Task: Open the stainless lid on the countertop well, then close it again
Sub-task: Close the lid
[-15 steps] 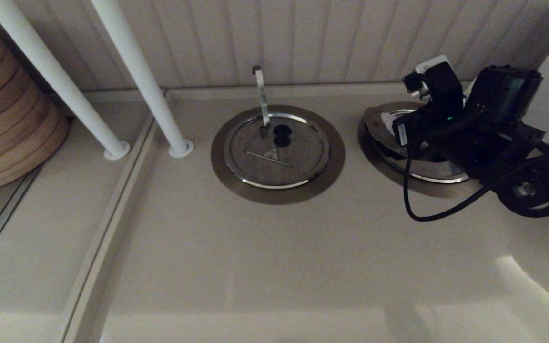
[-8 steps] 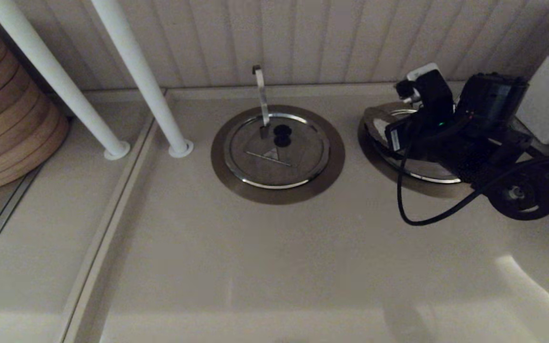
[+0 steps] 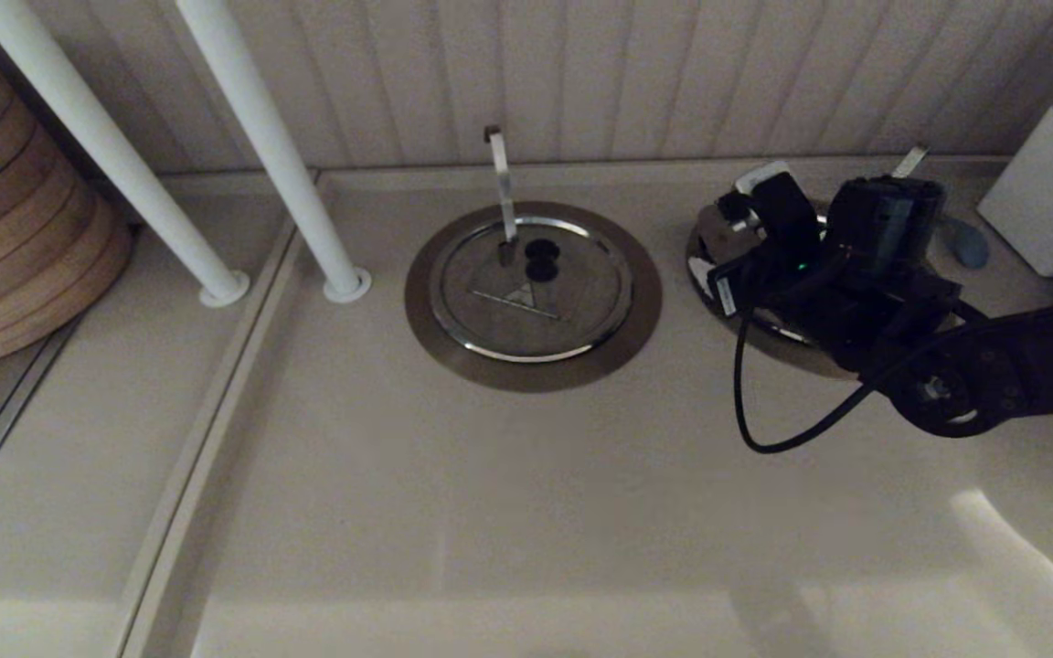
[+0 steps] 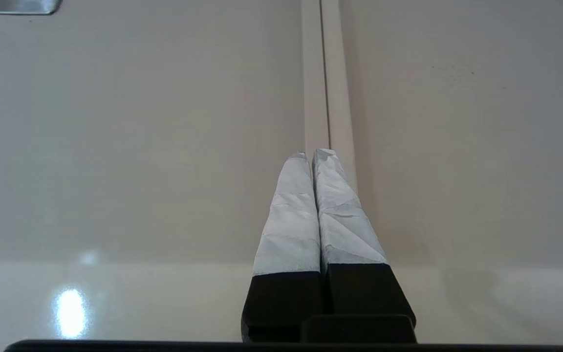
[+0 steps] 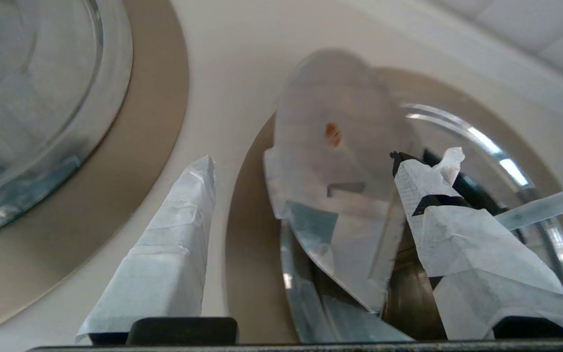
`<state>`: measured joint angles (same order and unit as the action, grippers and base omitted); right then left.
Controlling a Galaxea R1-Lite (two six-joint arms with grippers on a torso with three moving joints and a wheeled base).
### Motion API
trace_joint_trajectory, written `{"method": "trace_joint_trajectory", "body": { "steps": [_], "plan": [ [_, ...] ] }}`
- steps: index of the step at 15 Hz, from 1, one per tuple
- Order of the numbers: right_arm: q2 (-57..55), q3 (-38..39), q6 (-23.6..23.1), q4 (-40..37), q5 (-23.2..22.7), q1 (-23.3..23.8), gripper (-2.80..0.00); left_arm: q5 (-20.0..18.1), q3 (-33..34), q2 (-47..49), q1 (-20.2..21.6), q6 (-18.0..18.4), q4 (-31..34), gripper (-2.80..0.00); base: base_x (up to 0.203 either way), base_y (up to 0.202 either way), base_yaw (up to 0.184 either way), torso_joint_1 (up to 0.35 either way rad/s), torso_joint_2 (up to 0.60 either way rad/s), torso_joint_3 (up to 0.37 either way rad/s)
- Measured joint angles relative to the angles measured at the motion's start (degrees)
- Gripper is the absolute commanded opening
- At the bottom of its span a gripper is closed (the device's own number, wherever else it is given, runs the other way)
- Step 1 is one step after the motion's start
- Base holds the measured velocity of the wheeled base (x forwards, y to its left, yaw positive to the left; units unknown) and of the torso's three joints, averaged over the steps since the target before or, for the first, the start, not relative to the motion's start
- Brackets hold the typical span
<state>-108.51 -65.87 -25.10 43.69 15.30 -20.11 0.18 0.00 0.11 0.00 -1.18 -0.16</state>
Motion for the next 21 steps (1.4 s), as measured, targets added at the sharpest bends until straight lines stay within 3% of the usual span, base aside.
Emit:
{"method": "trace_joint_trajectory", "body": {
  "steps": [6, 21],
  "plan": [
    [-1.8, 0.2, -0.2, 0.0, 0.5, -0.9, 0.0, 0.0, 0.0, 0.0, 0.0, 0.0, 0.0, -2.8, 0.0, 0.0, 0.0, 0.0, 0.0, 0.0],
    [-0.2, -2.3, -2.4, 0.1, 2.1, 5.5, 0.0, 0.0, 0.0, 0.0, 0.0, 0.0, 0.0, -2.8, 0.0, 0.0, 0.0, 0.0, 0.0, 0.0]
  ]
}}
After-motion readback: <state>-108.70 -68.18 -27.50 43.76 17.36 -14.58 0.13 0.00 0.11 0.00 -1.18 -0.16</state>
